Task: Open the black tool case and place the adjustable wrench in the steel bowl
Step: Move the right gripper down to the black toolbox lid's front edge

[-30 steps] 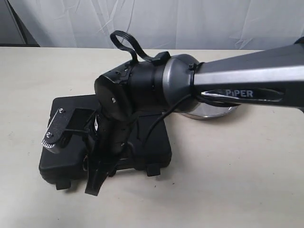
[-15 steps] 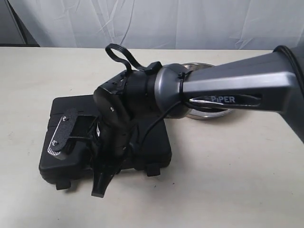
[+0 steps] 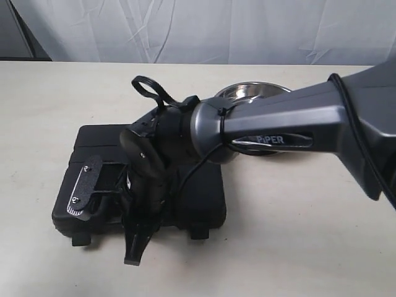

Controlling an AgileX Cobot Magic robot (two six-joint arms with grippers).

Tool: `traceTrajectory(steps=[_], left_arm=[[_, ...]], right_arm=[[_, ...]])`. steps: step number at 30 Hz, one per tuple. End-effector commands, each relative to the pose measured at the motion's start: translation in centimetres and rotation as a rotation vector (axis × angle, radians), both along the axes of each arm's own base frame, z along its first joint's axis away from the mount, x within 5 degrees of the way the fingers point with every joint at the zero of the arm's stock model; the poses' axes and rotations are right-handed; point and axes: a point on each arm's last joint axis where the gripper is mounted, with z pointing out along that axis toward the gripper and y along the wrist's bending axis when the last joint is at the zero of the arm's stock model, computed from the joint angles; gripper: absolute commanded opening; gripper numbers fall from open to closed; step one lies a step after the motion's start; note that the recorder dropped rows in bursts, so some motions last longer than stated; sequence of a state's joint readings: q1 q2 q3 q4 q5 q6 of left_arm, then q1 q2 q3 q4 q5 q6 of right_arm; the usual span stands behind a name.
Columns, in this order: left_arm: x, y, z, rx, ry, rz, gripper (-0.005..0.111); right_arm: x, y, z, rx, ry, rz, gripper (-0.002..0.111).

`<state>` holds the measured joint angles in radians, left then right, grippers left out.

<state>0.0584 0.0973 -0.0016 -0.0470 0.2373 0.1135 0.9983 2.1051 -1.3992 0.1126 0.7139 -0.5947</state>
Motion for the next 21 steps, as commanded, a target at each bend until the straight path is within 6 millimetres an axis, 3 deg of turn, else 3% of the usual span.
traceTrajectory(steps=[1,6,12,21], left_arm=[[0.0,0.0,0.0,0.002,-0.007,0.003,0.000],[0.0,0.0,0.0,0.002,-0.007,0.003,0.000],[0.0,0.0,0.0,0.002,-0.007,0.003,0.000],[0.0,0.0,0.0,0.002,-0.007,0.003,0.000]], right_arm=[[-0.2,0.1,2.6,0.064,-0.004,-0.034,-0.001],[-0.2,0.0,3.9,0.095,-0.027,-0.033,-0.001],[-0.3,-0.1,3.7,0.080,-0.014,-0.032,-0.001],[-1.4,0.1,1.2,0.035,0.164,-0.092,-0.001]])
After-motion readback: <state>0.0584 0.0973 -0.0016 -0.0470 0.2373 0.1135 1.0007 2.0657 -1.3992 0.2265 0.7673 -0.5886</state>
